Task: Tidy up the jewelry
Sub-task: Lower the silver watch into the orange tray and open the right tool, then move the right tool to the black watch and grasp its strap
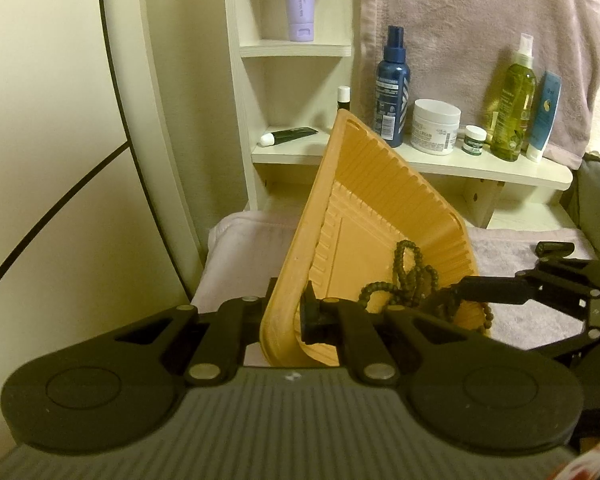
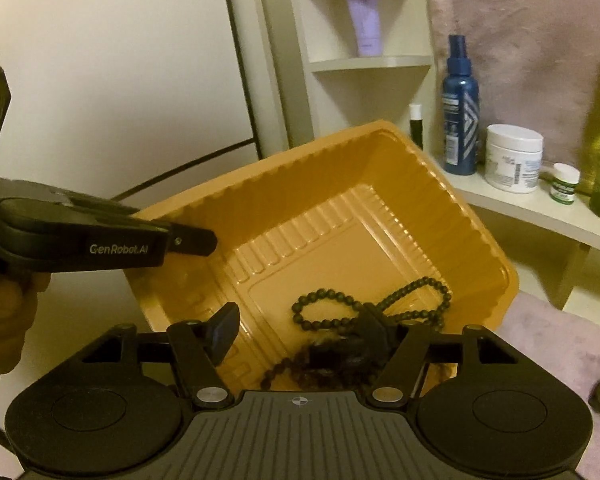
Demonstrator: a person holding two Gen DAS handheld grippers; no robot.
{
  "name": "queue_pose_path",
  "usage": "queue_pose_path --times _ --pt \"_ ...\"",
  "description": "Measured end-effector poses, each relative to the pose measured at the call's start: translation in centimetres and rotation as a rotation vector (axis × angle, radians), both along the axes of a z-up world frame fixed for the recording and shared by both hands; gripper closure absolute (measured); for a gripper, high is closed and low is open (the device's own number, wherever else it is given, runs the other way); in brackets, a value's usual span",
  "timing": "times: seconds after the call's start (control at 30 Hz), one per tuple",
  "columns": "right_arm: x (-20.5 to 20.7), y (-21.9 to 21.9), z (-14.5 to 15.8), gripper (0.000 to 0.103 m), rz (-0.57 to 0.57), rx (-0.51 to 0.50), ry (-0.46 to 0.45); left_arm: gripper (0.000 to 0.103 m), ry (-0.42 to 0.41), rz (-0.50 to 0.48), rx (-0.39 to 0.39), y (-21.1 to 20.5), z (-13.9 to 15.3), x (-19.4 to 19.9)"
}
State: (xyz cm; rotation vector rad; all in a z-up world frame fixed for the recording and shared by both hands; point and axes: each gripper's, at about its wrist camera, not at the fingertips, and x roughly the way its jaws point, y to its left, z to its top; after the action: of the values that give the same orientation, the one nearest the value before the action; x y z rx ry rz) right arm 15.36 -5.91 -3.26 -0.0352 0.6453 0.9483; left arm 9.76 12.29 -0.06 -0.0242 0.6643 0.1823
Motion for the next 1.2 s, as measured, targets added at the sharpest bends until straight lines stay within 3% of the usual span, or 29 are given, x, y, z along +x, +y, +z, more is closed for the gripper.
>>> queue_pose_path --times 0.4,0.83,1.2 --pt "0.3 -3.7 -0.9 0.037 -0.17 -0.044 0.009 0.096 0.0 0.002 0.001 0.1 0.0 0.0" --pt "2.1 -11.8 -2.7 0.037 -0.485 -0.116 0.063 0.096 -0.001 0.002 -0.001 0.1 0.0 0.0" --pt "2.7 -15.8 -3.2 0.037 -0.615 -0.152 0.06 0.096 -0.002 0.003 0.003 0.0 -0.1 0.0"
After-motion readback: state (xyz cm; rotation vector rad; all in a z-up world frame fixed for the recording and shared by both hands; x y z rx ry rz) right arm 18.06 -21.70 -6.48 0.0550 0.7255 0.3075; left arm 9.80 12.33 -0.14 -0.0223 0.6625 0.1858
